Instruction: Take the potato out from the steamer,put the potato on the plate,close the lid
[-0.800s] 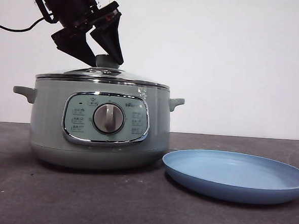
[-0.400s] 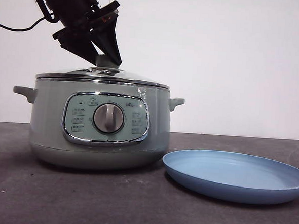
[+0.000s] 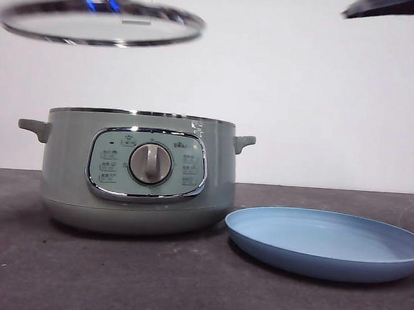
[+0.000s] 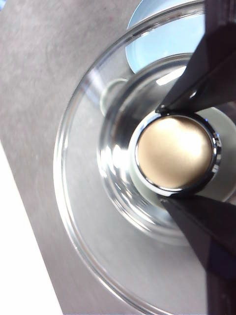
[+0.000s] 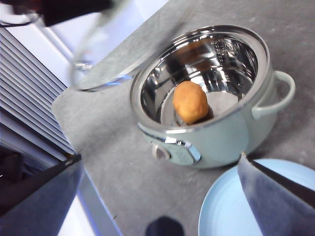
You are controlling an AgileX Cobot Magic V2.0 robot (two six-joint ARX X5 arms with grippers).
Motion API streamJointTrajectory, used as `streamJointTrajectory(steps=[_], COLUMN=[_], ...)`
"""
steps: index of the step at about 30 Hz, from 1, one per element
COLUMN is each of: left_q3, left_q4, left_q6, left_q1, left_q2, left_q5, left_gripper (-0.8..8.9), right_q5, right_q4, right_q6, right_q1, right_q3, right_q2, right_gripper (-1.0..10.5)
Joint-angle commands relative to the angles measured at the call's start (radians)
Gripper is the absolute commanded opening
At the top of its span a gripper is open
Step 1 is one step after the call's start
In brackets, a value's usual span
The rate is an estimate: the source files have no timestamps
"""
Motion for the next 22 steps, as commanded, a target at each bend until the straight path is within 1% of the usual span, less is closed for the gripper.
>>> streamJointTrajectory(steps=[1,3,4,5,8,15,18,22], left_q3=[0.006,0.006,0.006,0.006,0.006,0.006,0.006,0.006], left_q4=[-0.02,-0.068,-0.091,-0.11,-0.175,-0.288,-0.308,-0.337], left_q6=[-0.018,-0.018,-0.018,-0.018,-0.018,-0.019,-0.023,-0.027], left_q1=[0.042,0.068,0.077,0.085,0.103,0.119,0.119,0.119], left_q2=[-0.117,-0.181,-0.208,-0.23,-0.293,-0.406,-0.434,-0.451], left_q5=[-0.011,-0.037,-0.042,-0.042,-0.042,-0.05,-0.05,-0.05], left_gripper=[-0.09,-0.09,-0.08,-0.09,-0.09,-0.09,-0.09,-0.09], right_q5=[0.06,0.101,0.107,0.114,0.171,0.355,0.42,0.512], right_q4=[0.023,0.022,0.022,0.022,0.008,-0.092,-0.093,-0.074], right_q6=[0.008,-0.005,-0.014,-0.021,-0.051,-0.156,-0.183,-0.227], right_q1=[0.079,0.135,0.156,0.171,0.232,0.357,0.39,0.425], right_q3=[0.076,0.153,0.188,0.221,0.336,0.621,0.692,0.735], right_q2=[0.109,0.208,0.25,0.29,0.421,0.729,0.826,0.92], right_gripper=[6.6,6.6,6.6,6.6,6.6,6.6,6.6,6.6])
